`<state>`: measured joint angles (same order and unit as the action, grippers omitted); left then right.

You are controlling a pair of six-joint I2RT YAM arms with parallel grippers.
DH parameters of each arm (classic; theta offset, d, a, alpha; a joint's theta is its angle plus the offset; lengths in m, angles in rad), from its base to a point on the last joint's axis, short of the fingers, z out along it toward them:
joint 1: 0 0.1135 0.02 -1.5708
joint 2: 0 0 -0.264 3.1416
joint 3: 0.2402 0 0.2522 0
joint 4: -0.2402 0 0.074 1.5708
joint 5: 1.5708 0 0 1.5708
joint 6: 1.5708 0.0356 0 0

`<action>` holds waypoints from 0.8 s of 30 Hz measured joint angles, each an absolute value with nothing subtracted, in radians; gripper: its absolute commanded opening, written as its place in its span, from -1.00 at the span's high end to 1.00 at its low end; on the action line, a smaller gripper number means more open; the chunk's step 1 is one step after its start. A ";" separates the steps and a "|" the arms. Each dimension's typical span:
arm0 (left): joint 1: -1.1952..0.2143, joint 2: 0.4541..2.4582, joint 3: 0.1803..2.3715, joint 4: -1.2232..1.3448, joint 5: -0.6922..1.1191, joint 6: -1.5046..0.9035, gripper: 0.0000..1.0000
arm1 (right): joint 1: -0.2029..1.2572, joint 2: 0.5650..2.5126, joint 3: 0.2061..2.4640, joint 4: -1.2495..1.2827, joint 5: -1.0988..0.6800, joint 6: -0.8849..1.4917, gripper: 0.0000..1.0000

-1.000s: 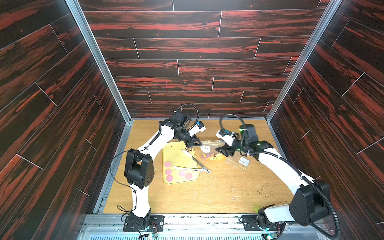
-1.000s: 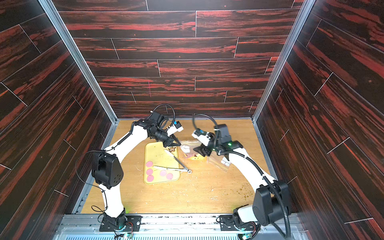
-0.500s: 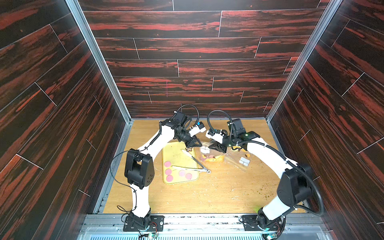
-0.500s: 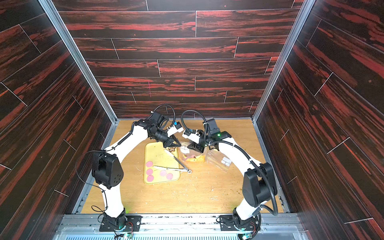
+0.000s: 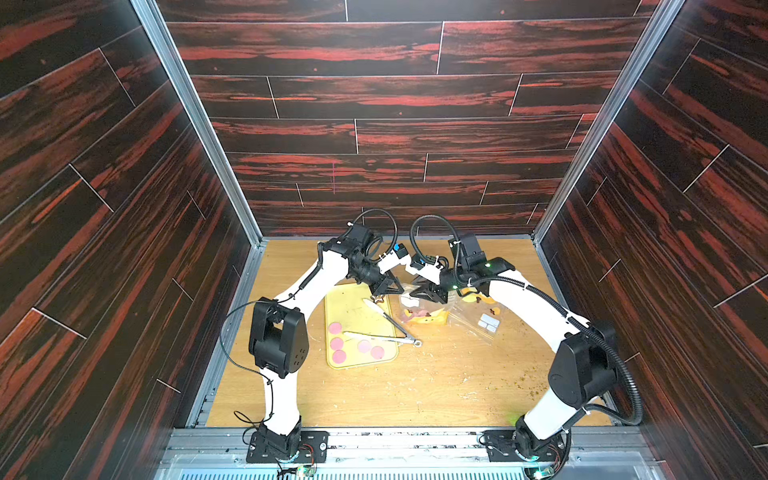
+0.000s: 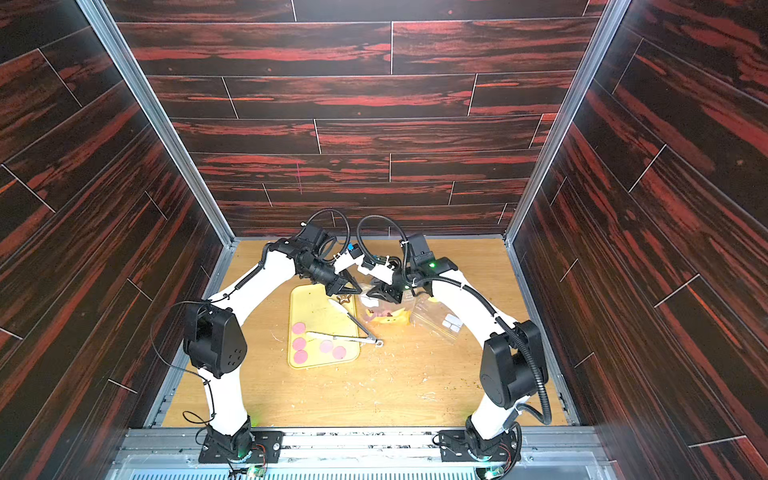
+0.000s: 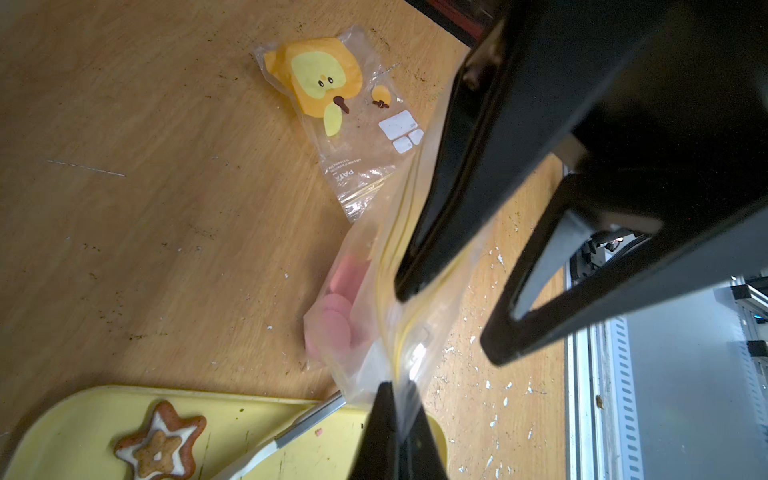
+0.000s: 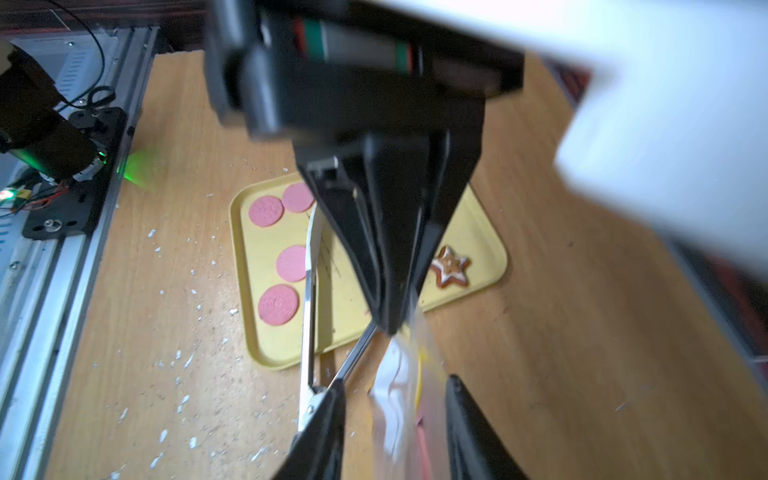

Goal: Put the cookies into a resealable bag to prevent moisture
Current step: Close the ziploc bag at the center of the board.

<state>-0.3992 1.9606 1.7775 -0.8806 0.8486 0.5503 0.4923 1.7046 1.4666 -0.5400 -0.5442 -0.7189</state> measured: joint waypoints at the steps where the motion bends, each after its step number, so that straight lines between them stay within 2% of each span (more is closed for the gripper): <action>1: -0.399 1.961 1.778 -0.883 0.850 0.550 1.00 | 0.498 1.714 1.476 -0.542 -0.538 -0.719 0.40; 11: -0.398 1.961 1.779 -0.906 0.853 0.551 1.00 | 0.521 1.749 1.499 -0.575 -0.476 -0.723 0.82; 13: -0.398 1.961 1.779 -0.907 0.853 0.551 1.00 | 0.522 1.748 1.499 -0.578 -0.457 -0.724 1.00; 19: -0.398 1.961 1.779 -0.905 0.852 0.551 1.00 | 0.529 1.748 1.503 -0.583 -0.414 -0.729 0.99; 21: -0.399 1.961 1.779 -0.904 0.852 0.551 1.00 | 0.530 1.747 1.503 -0.583 -0.402 -0.731 0.88; 24: -0.399 1.961 1.779 -0.897 0.850 0.551 1.00 | 0.537 1.745 1.503 -0.582 -0.367 -0.734 0.83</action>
